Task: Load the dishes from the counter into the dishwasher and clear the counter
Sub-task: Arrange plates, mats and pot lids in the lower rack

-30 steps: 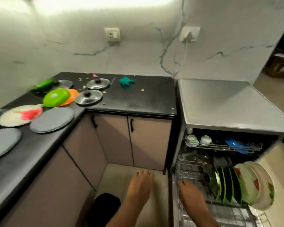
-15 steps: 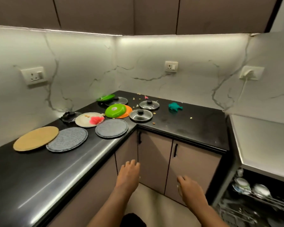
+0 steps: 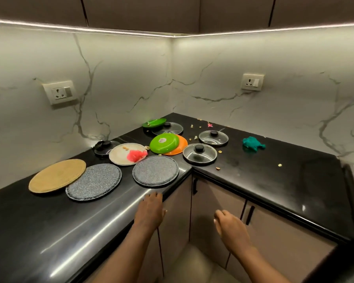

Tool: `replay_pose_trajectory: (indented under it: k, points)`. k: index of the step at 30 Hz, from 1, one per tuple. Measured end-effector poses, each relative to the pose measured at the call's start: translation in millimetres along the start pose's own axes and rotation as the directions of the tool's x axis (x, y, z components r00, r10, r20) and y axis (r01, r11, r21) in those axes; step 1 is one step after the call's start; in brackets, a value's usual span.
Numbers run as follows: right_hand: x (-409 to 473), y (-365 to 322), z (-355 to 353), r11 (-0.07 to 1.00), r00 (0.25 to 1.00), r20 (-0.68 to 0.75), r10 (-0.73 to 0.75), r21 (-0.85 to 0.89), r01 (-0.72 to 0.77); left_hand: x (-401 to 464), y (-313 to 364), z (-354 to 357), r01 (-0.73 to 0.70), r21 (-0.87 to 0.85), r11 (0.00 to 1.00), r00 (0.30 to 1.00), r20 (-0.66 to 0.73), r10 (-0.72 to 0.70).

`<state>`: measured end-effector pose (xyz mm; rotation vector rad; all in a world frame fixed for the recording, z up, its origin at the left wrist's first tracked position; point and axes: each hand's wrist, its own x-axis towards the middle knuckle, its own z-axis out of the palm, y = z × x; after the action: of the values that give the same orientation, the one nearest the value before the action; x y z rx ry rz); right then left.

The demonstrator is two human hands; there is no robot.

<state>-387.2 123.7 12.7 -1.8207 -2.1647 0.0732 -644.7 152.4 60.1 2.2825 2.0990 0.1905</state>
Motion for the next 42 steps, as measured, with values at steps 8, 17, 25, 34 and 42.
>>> replay_pose_trajectory:
  k: [8,17,25,34,42]
  points:
    - [139,27,7,0.978,0.988,0.039,-0.15,0.15,0.143,114,-4,16,0.236,-0.011,0.972,0.971,0.046,-0.235]
    - [258,-25,38,0.938,0.962,0.143,-0.232,0.294,0.182,159,-61,32,0.731,-0.094,0.676,0.638,0.444,-0.629]
    - [312,-74,68,0.946,0.949,0.289,0.127,0.253,-0.204,164,-72,50,0.744,-0.083,0.663,0.61,0.49,-0.623]
    - [347,-92,79,0.556,0.791,0.461,0.402,0.563,-0.611,169,-68,43,0.77,-0.054,0.636,0.573,0.498,-0.651]
    - [358,-103,26,0.087,0.886,0.442,0.142,0.886,-0.456,166,-67,41,0.755,-0.064,0.652,0.599,0.471,-0.647]
